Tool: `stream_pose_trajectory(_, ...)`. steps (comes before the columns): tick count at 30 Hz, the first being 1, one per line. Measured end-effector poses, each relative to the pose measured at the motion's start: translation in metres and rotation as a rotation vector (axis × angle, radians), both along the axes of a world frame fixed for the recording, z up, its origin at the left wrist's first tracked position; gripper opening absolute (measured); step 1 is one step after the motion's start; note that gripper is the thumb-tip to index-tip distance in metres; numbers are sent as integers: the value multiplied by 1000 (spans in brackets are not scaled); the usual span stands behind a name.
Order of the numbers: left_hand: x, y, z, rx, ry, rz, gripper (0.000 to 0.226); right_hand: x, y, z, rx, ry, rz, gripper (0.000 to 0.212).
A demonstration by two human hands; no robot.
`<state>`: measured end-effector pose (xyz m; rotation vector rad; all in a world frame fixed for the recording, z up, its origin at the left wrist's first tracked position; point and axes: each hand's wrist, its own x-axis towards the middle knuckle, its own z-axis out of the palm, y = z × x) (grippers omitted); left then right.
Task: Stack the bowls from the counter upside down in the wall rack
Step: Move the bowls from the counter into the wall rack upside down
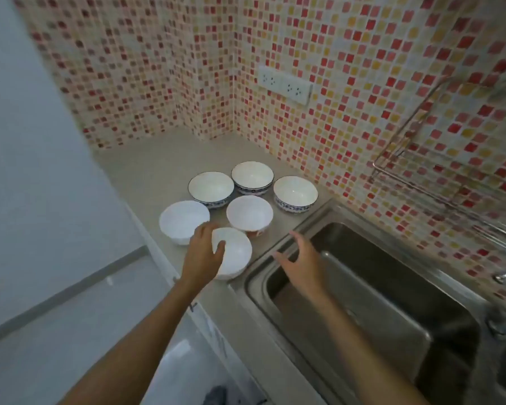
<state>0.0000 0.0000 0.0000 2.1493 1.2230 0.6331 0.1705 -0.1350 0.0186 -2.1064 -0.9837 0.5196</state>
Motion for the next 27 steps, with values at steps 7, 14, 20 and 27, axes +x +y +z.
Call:
stream_pose_trajectory(7, -21, 16, -42, -223, -90, 381, 36, -35, 54, -41, -72, 166, -18, 65)
stream_pose_trajectory(14, -21, 28, -56, -529, -84, 275, 46, -54, 76, -66, -104, 250, -52, 51)
stream_pose_trajectory(20, -20, 26, -57, -577, -127, 120, 82, -58, 80, -69, -87, 333, -92, 62)
stream_pose_trajectory(27, 2, 21, -53, -735, -235, -78, 56, -38, 53, -59, -3, 396, -240, 53)
